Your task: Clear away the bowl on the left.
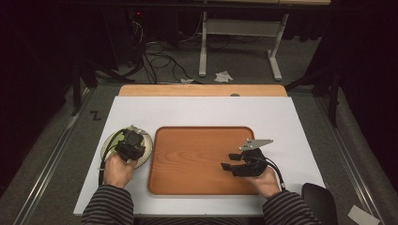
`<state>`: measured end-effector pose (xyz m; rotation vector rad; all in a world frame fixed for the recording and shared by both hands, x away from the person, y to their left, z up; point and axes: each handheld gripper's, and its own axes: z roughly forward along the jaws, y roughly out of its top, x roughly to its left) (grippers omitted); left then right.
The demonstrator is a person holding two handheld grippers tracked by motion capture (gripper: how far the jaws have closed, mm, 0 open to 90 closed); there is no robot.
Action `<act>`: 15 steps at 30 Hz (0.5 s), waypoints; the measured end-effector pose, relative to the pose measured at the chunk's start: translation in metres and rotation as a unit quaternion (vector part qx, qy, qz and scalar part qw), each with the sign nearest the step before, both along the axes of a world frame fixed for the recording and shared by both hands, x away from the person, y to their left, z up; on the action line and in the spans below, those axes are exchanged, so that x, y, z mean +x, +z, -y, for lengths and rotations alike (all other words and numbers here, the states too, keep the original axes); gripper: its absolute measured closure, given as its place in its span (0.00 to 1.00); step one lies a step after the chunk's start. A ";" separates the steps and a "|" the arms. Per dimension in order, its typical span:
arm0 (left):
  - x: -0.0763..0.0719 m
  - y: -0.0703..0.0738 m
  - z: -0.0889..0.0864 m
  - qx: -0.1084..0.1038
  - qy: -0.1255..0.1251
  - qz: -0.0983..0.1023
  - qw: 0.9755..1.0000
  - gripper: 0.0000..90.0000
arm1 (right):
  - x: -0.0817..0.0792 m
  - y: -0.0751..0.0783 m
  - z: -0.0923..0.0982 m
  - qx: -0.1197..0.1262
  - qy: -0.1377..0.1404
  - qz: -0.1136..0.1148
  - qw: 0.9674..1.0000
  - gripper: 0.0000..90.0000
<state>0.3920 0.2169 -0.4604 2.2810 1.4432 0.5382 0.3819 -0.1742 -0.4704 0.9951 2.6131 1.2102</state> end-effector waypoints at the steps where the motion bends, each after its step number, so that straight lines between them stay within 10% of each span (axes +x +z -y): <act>1: 0.000 0.000 0.001 0.003 -0.002 0.000 1.000 0.94 | 0.000 0.000 0.000 0.000 0.000 0.000 1.000 0.54; 15: -0.002 0.005 0.001 -0.020 -0.011 0.008 1.000 0.94 | 0.000 0.001 0.001 0.000 -0.002 0.001 1.000 0.54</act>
